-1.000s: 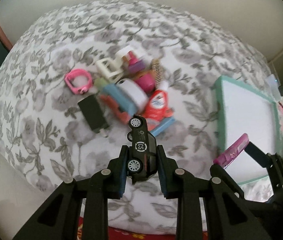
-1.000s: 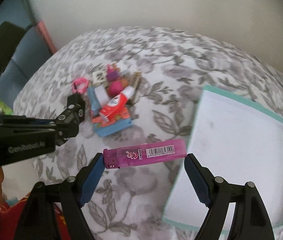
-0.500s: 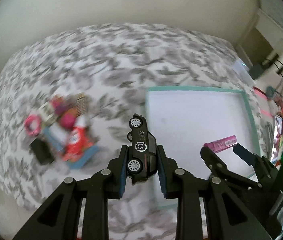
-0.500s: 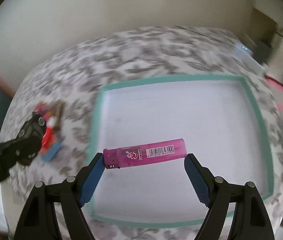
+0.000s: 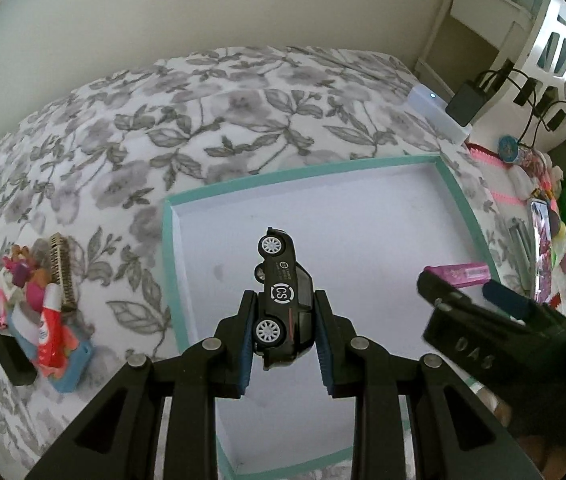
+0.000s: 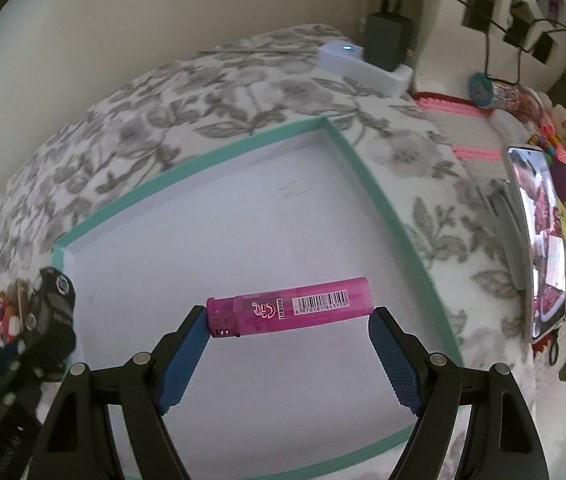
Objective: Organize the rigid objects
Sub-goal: 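Carry the car and lighter over the teal-rimmed tray and open both grippers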
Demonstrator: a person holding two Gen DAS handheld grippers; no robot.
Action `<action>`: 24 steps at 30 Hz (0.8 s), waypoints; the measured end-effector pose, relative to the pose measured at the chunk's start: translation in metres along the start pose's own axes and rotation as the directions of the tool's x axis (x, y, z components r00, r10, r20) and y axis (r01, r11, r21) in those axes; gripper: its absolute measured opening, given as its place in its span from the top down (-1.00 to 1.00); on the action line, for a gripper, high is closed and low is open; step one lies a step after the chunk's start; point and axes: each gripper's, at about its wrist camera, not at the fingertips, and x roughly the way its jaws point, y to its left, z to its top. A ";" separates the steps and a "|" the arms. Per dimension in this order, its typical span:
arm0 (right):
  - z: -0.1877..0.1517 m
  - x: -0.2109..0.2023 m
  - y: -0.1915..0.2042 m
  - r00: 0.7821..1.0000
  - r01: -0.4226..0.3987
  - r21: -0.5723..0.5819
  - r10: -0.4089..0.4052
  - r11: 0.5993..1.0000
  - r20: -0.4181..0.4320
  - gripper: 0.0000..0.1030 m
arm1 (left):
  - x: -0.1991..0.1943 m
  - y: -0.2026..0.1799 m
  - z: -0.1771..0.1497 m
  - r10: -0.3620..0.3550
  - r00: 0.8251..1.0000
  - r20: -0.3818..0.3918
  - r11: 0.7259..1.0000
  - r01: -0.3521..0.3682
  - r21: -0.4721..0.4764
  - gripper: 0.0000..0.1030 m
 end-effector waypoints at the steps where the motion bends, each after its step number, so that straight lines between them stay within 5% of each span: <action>1: 0.001 0.000 -0.001 1.000 0.003 0.002 -0.003 1.000 0.000 -0.62 | 0.002 0.001 0.000 -0.005 1.000 -0.001 1.000 0.005 -0.002 0.45; 18: 0.000 0.009 0.017 1.000 0.015 -0.070 -0.016 0.997 -0.009 -0.62 | 0.015 0.012 -0.003 -0.035 0.999 -0.027 0.999 0.035 -0.021 0.43; 19: 0.000 0.009 0.017 1.000 0.015 -0.070 -0.016 0.997 -0.007 -0.62 | 0.013 0.012 -0.002 -0.036 0.999 -0.022 0.999 0.036 -0.023 0.38; 21: 0.000 0.009 0.017 1.000 0.013 -0.067 -0.013 0.998 -0.002 -0.64 | 0.010 0.014 -0.002 -0.032 0.999 -0.011 0.999 0.032 -0.029 -0.10; 24: 0.000 0.007 0.017 1.000 0.018 -0.065 -0.017 0.998 0.009 -0.69 | 0.004 0.019 0.000 -0.034 0.999 0.010 0.998 0.035 -0.048 -0.23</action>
